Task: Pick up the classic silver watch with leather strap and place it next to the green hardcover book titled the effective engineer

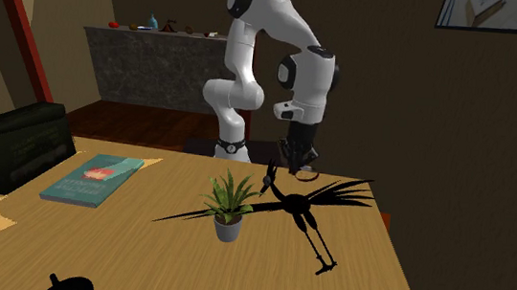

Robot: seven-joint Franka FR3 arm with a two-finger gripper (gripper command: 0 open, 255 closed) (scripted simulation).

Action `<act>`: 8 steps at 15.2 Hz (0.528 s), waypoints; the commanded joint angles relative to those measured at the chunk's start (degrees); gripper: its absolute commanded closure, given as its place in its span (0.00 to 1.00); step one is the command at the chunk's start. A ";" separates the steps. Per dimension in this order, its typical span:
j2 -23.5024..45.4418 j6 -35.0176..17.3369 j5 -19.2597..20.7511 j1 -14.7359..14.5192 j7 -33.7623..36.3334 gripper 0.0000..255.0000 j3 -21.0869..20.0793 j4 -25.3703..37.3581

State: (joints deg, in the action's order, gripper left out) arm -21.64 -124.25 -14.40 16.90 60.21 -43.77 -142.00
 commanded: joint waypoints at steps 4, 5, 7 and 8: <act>-1.99 4.51 -0.32 -0.46 -0.53 1.00 1.37 2.64; -2.38 5.37 -0.37 -0.54 -0.66 1.00 1.67 3.14; -3.10 7.08 -0.43 -0.67 -0.90 1.00 2.25 4.16; -3.43 7.93 -0.44 -0.72 -1.00 1.00 2.53 4.69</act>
State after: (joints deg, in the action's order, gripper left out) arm -24.32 -117.51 -14.64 16.41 59.43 -41.70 -137.76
